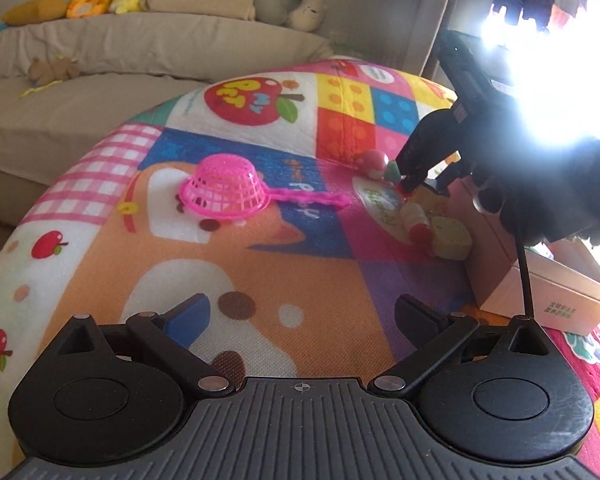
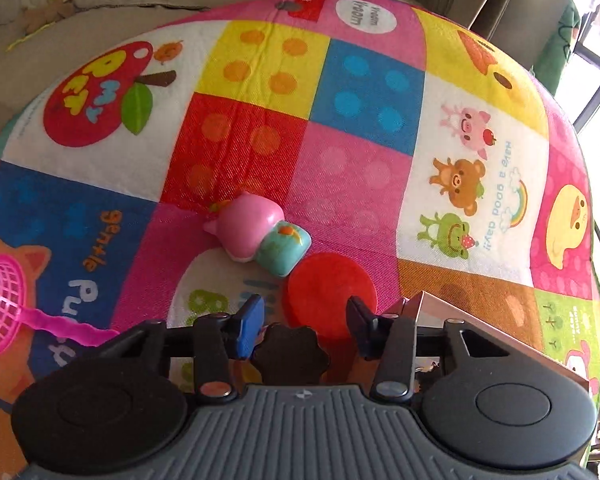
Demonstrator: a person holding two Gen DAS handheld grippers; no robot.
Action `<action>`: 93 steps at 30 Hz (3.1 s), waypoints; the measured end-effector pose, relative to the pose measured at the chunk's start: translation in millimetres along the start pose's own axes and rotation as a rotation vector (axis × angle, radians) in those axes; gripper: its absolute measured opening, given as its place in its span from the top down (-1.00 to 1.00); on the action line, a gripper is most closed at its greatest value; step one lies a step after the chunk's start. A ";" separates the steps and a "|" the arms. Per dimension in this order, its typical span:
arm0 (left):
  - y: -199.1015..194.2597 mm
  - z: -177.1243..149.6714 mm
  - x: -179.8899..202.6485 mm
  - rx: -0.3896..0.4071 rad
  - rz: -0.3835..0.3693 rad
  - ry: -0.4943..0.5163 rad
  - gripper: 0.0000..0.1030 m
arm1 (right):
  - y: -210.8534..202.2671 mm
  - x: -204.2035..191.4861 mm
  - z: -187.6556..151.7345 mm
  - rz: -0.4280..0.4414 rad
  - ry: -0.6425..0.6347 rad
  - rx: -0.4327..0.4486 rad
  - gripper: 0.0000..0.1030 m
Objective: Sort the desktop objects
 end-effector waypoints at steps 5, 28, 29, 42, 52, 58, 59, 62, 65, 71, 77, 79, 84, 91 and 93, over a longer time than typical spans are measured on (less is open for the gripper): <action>-0.8 -1.0 6.3 -0.001 -0.016 0.041 -0.97 | -17.9 -6.2 -16.0 0.105 0.024 -0.069 0.35; 0.9 -4.2 -0.8 -0.023 -0.038 -0.013 -1.00 | 6.7 9.0 33.1 0.201 0.155 -0.044 -0.40; 1.1 -4.6 -1.0 -0.023 -0.041 -0.014 -1.00 | 15.8 2.2 38.8 0.171 0.137 -0.034 -0.43; 0.7 -4.1 -4.6 -0.021 -0.061 -0.042 -1.00 | -21.0 -13.8 12.5 0.280 0.046 -0.008 0.11; 4.4 -5.8 -1.1 -0.036 -0.028 -0.008 -1.00 | -169.1 44.9 -139.4 0.448 0.079 0.112 0.11; 7.7 -7.1 5.3 -0.063 0.030 0.049 -1.00 | -151.4 63.6 -220.4 0.322 0.085 0.138 0.09; 7.5 -7.0 7.5 -0.066 0.047 0.069 -1.00 | -148.4 65.2 -228.4 0.300 0.094 0.149 0.06; 8.1 -6.2 21.0 -0.078 0.063 0.142 -1.00 | -146.5 71.0 -247.9 0.279 0.142 0.193 -0.24; 14.5 -4.9 38.2 -0.099 0.035 0.190 -1.00 | -147.0 76.2 -261.1 0.268 0.200 0.228 -0.63; 25.6 16.3 36.8 -0.048 0.256 0.332 -1.00 | -138.2 77.8 -285.6 0.239 0.252 0.209 -0.70; -3.4 29.8 45.6 -0.003 0.052 0.262 -1.00 | -134.8 74.8 -299.4 0.239 0.273 0.225 -1.00; -4.4 19.6 68.5 -0.055 -0.104 0.278 -1.00 | -133.6 73.3 -298.3 0.235 0.270 0.223 -1.00; 23.3 -10.6 109.4 -0.152 -0.190 0.342 -1.00 | -132.5 70.0 -299.0 0.214 0.247 0.221 -1.00; 49.4 -32.2 127.6 -0.236 -0.166 0.401 -0.50 | -133.0 62.5 -299.0 0.188 0.216 0.217 -1.00; 49.6 -34.9 128.0 -0.239 -0.154 0.421 -0.48 | -133.3 62.1 -299.4 0.190 0.217 0.217 -1.00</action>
Point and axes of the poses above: each gripper's, at about its wrist camera, not at the fingertips, and y roughly the way its jaws point, x to its right, z to its top, the point moved 8 cm from there along y, roughly the way its jaws point, and after that the axes turned 10 degrees about -z, right-handed, at the moved point
